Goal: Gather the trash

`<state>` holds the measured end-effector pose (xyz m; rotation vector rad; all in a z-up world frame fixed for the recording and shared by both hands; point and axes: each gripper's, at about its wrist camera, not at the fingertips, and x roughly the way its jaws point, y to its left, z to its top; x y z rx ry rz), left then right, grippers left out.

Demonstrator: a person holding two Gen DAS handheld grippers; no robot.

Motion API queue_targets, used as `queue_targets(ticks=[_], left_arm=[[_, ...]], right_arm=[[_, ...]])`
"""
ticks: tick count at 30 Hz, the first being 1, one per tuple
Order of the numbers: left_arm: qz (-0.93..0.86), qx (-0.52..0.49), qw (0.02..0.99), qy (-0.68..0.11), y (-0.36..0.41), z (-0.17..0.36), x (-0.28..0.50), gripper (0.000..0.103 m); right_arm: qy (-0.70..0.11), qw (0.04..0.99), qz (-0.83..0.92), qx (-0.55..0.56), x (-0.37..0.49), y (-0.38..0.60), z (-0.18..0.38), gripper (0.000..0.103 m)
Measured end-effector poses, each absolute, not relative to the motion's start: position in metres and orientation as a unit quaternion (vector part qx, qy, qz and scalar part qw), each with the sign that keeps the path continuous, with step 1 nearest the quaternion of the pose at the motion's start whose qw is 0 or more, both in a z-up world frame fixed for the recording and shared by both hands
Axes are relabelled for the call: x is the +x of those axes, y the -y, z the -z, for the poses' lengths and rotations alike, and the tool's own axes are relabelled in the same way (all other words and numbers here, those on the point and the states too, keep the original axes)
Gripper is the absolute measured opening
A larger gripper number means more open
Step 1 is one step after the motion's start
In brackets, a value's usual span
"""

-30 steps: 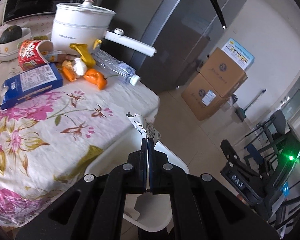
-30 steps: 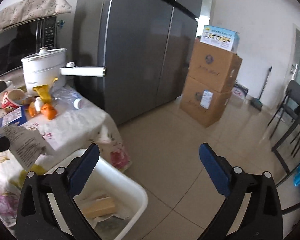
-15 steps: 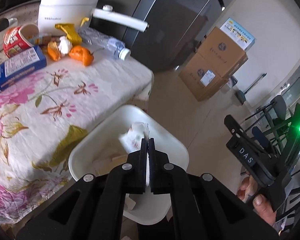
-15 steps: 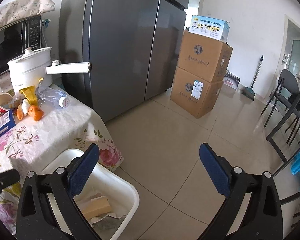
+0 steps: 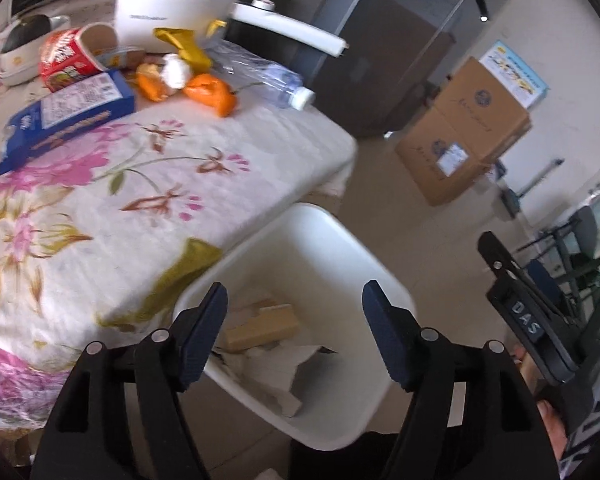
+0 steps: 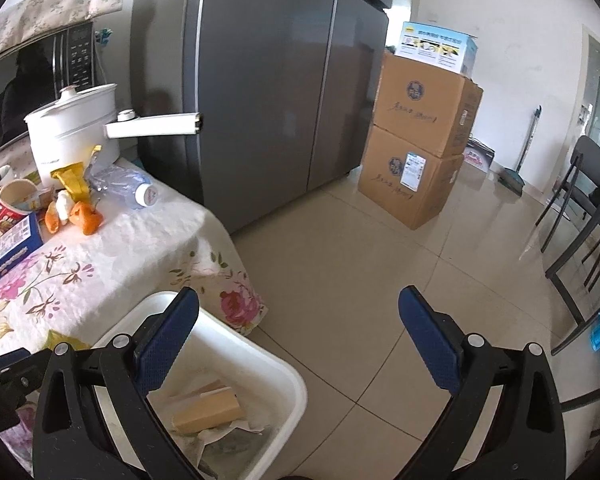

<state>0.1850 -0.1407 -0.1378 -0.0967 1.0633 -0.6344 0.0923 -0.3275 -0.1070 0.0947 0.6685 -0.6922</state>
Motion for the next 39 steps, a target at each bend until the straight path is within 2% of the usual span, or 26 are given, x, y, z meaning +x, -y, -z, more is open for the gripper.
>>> queue_targets(ticks=[10,23,27,32,39], left_arm=[[0.232,-0.042,0.837,-0.493,0.109,0.138,0.212,0.074],[0.075,-0.158,0.864,-0.473,0.017,0.119,0.333,0.074],[0.055,-0.201,0.861,-0.464,-0.008,0.119,0.371,0.083],[0.067,-0.173,0.874,-0.450,-0.006,0.119,0.414,0.090],[0.061,-0.107,0.886,-0.447,0.005,0.130,0.449,0.091]], right_arm=[[-0.337,0.887,0.314,0.039,0.109,0.314,0.113,0.096],[-0.370,0.890,0.267,0.023,0.128,0.286,0.124,0.096],[-0.380,0.890,0.251,0.036,0.131,0.284,0.126,0.096],[-0.394,0.888,0.232,0.045,0.137,0.281,0.128,0.096],[-0.429,0.879,0.198,0.059,0.155,0.273,0.141,0.096]])
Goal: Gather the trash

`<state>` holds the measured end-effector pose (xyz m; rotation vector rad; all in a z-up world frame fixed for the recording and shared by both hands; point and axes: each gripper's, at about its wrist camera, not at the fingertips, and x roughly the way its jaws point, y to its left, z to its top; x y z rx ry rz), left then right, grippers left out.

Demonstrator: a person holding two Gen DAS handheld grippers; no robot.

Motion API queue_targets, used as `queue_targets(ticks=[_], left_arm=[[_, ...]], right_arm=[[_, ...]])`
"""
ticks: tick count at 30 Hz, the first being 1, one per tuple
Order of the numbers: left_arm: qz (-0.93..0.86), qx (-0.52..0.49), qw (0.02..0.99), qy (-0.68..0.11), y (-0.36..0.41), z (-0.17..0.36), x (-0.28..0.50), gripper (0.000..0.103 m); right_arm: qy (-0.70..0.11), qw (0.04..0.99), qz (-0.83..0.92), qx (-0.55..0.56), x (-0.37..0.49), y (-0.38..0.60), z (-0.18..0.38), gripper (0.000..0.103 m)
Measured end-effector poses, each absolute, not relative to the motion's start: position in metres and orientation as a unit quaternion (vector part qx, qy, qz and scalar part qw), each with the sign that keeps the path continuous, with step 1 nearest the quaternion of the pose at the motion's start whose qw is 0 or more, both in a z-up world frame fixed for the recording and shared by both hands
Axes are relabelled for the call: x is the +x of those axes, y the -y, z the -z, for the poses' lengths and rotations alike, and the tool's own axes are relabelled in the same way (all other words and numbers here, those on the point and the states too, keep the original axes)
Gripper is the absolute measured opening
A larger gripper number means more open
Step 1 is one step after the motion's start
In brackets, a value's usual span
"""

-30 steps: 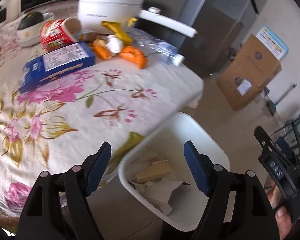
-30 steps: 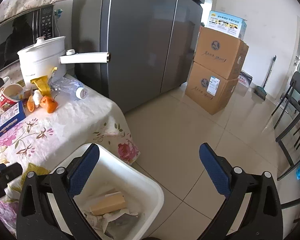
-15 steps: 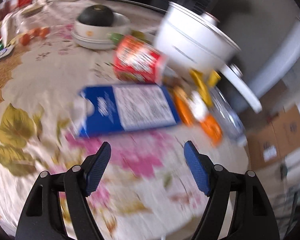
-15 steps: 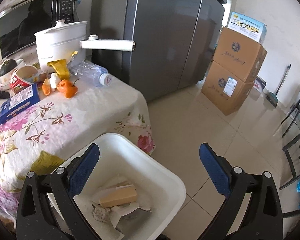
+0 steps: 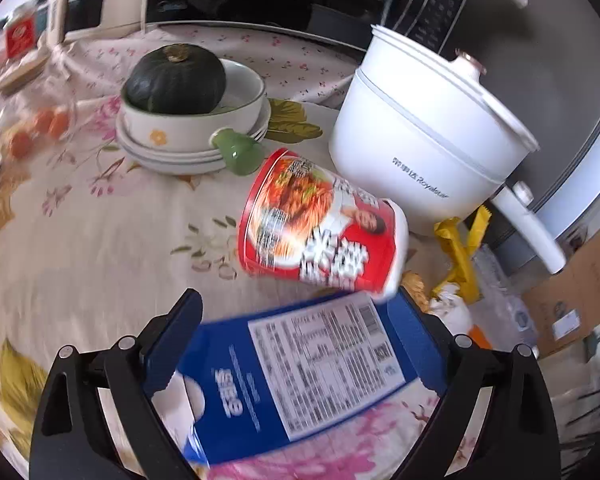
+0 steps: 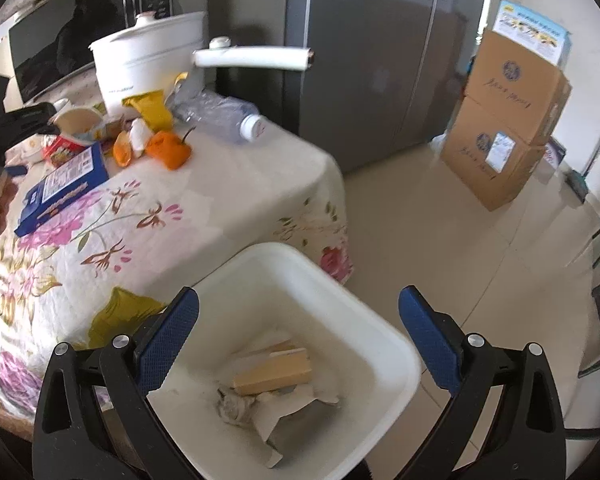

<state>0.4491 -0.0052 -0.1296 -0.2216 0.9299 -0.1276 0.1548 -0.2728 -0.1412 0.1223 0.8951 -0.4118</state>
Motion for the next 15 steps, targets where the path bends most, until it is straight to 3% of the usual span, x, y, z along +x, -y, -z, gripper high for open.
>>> queue_targets(ticks=[7,8,9,10,11,13,15], left_arm=[[0.070,-0.101,0.886,-0.446,0.004,0.140,0.469,0.091],[0.071,-0.099,0.888,-0.443,0.003,0.141,0.469,0.086],[0.074,-0.094,0.890,-0.440,0.004,0.141,0.468,0.067],[0.079,-0.083,0.890,-0.442,0.007,0.141,0.467,0.056],[0.080,-0.074,0.890,-0.443,0.009,0.140,0.466,0.035],[0.085,-0.069,0.893,-0.437,0.009,0.136,0.460,0.019],[0.087,-0.056,0.902,-0.420,0.010,0.126,0.447,0.010]], right_arm=[[-0.457,0.869,0.179,0.062,0.168,0.265,0.154,0.096],[-0.460,0.868,0.178,0.061,0.169,0.265,0.155,0.096],[-0.462,0.867,0.178,0.062,0.170,0.265,0.156,0.096],[-0.463,0.866,0.176,0.063,0.171,0.264,0.156,0.096],[-0.464,0.866,0.174,0.067,0.172,0.264,0.156,0.096],[-0.464,0.866,0.170,0.073,0.173,0.263,0.156,0.096],[-0.463,0.867,0.165,0.075,0.172,0.261,0.155,0.096]])
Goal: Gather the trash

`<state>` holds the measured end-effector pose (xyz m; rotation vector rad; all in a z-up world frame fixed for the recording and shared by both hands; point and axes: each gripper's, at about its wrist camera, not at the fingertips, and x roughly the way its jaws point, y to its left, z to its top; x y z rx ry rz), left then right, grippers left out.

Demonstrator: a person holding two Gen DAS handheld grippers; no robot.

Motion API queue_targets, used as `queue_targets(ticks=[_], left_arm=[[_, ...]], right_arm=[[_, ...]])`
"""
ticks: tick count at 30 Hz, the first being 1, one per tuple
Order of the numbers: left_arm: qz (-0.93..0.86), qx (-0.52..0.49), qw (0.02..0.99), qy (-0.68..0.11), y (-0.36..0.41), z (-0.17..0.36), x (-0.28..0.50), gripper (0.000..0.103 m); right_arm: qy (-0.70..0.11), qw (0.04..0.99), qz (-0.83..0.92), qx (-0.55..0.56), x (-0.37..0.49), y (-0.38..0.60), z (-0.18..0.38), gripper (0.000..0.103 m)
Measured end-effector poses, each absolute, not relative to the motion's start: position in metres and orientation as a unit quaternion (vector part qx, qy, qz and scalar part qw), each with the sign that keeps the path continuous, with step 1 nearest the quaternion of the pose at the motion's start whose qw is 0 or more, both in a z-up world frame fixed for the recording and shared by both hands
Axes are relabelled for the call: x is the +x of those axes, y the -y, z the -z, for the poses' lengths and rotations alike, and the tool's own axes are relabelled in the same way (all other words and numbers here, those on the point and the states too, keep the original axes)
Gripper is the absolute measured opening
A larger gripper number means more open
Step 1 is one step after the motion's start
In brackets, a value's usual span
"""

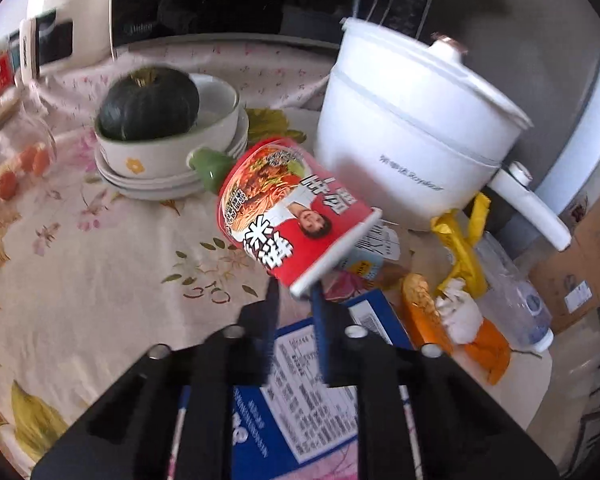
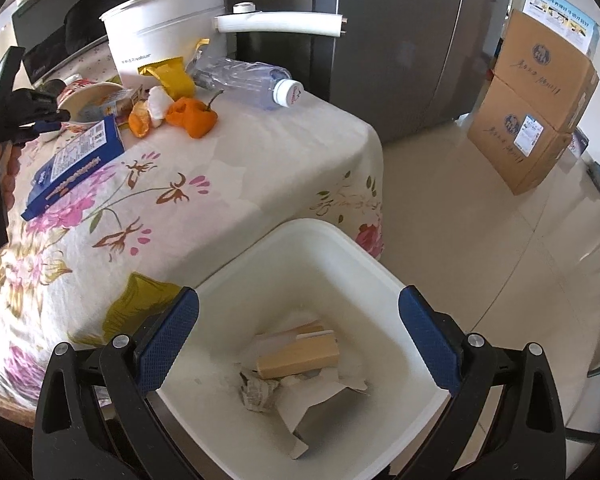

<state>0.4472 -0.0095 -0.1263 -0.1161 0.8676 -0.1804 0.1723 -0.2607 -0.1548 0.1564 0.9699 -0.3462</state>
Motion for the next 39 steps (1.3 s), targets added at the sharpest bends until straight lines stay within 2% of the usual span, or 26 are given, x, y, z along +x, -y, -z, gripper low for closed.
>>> queue_targets(ticks=[2,7,8,9,10,11,13,20,28,39], left_arm=[[0.091,-0.047,0.911,-0.400,0.010,0.116,0.434,0.006],[0.095,-0.064,0.917,-0.381,0.000,0.096,0.410,0.008],[0.089,-0.073,0.917,-0.383,-0.005,0.095,0.409,0.023],[0.083,-0.081,0.915,-0.387,-0.011,0.095,0.409,0.065],[0.075,-0.085,0.917,-0.383,-0.015,0.094,0.408,0.084],[0.065,-0.086,0.922,-0.371,-0.019,0.094,0.405,0.096],[0.064,-0.066,0.930,-0.356,-0.021,0.092,0.407,0.096],[0.126,0.075,0.909,-0.390,0.007,0.101,0.445,0.096],[0.194,0.209,0.860,-0.424,0.038,0.112,0.484,0.096],[0.208,0.247,0.824,-0.466,0.046,0.140,0.520,0.096]], right_arm=[[-0.463,0.868,0.161,0.075,0.172,0.258,0.154,0.096],[-0.458,0.871,0.159,0.075,0.171,0.253,0.152,0.096],[-0.459,0.871,0.158,0.078,0.170,0.253,0.152,0.096],[-0.459,0.871,0.156,0.081,0.169,0.253,0.152,0.096],[-0.459,0.871,0.152,0.085,0.168,0.253,0.151,0.096],[-0.458,0.872,0.149,0.088,0.167,0.253,0.149,0.096],[-0.455,0.874,0.147,0.091,0.165,0.255,0.147,0.096],[-0.490,0.852,0.118,0.145,0.176,0.266,0.160,0.096],[-0.520,0.833,0.132,0.136,0.193,0.263,0.178,0.096],[-0.546,0.816,0.145,0.124,0.207,0.258,0.196,0.096]])
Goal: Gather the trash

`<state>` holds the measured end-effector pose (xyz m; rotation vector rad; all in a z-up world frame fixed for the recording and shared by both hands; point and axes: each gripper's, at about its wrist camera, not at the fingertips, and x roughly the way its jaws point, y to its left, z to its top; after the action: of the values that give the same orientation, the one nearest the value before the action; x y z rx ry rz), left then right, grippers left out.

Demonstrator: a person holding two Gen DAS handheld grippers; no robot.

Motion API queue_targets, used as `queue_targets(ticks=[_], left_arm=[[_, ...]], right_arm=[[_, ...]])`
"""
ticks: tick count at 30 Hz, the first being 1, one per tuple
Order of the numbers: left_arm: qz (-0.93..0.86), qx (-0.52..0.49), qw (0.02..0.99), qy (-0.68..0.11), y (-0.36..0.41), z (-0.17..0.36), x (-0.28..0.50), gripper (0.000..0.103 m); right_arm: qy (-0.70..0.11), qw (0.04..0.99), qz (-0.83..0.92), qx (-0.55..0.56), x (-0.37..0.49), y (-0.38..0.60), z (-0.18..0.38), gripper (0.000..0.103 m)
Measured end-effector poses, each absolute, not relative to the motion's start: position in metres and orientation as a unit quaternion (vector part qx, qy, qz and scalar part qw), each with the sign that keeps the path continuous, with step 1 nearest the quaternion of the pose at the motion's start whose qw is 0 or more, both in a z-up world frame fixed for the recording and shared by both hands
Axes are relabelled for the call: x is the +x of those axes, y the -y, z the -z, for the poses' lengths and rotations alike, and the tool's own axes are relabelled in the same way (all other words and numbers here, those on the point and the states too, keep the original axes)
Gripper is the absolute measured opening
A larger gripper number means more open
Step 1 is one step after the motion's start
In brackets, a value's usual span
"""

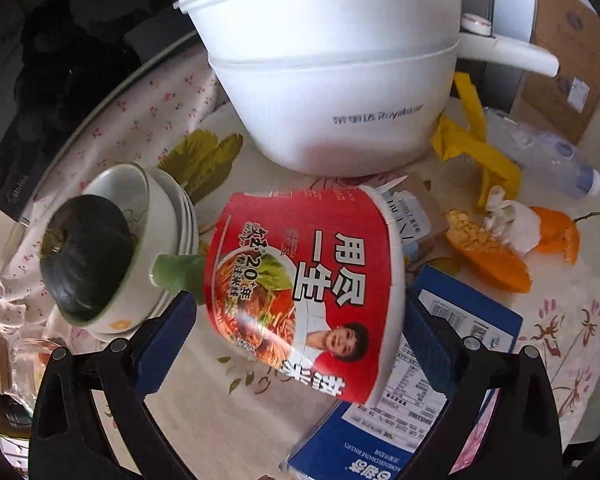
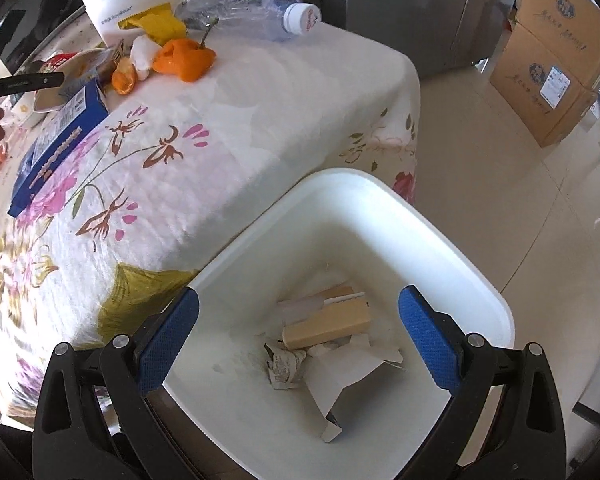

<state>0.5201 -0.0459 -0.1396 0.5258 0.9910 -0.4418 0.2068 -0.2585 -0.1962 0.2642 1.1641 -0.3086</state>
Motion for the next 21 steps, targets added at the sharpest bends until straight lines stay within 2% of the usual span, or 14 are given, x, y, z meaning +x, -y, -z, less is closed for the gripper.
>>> queue_targets(ticks=[4,5,6,12,14,16,17,18,19,21], left_arm=[[0.201,0.221,0.827,-0.476,0.042,0.144,0.529,0.096],[0.203,0.210,0.830,-0.475,0.042,0.144,0.528,0.094],[0.206,0.202,0.834,-0.471,0.041,0.142,0.526,0.087],[0.201,0.199,0.858,-0.428,0.047,0.130,0.493,0.085],[0.183,0.194,0.874,-0.407,0.046,0.124,0.477,0.079],[0.146,0.211,0.893,-0.370,0.048,0.119,0.454,0.064],[0.137,0.219,0.896,-0.361,0.049,0.118,0.446,0.049],[0.124,0.230,0.900,-0.348,0.051,0.116,0.433,0.022],[0.118,0.235,0.901,-0.346,0.052,0.115,0.426,0.014],[0.101,0.229,0.908,-0.336,0.048,0.110,0.411,0.011]], right_arm=[[-0.549,0.816,0.138,0.120,0.208,0.257,0.197,0.096],[-0.548,0.816,0.137,0.121,0.207,0.257,0.196,0.096],[-0.546,0.817,0.137,0.122,0.206,0.258,0.194,0.096],[-0.537,0.822,0.131,0.136,0.200,0.261,0.184,0.096],[-0.532,0.826,0.126,0.138,0.198,0.260,0.181,0.096],[-0.524,0.831,0.121,0.140,0.195,0.259,0.174,0.096],[-0.520,0.834,0.118,0.142,0.194,0.259,0.171,0.096],[-0.516,0.836,0.115,0.144,0.193,0.258,0.169,0.096],[-0.514,0.838,0.113,0.145,0.192,0.258,0.168,0.096],[-0.510,0.841,0.107,0.148,0.190,0.255,0.164,0.096]])
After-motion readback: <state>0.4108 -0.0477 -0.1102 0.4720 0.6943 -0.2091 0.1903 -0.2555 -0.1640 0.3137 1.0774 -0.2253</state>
